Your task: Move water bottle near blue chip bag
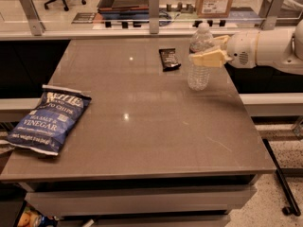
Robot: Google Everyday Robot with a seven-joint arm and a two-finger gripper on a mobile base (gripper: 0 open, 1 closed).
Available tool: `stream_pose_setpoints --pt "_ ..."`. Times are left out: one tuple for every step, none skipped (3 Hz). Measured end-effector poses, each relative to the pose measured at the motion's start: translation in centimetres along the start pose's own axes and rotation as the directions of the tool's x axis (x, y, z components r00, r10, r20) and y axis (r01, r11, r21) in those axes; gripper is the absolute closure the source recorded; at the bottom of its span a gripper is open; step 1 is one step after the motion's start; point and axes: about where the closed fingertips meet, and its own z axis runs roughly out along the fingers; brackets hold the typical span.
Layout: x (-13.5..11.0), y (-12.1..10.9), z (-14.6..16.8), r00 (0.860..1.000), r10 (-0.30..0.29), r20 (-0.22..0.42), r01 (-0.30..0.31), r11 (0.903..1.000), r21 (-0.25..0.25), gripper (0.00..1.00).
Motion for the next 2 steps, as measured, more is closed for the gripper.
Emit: stream_pose_setpoints --pt "0.0 0.0 0.0 1.000 0.000 0.000 0.000 1.0000 0.000 1.00" --pt "-1.3 0.7 0.8 1.000 -0.006 0.004 0.006 0.9997 -0.023 1.00"
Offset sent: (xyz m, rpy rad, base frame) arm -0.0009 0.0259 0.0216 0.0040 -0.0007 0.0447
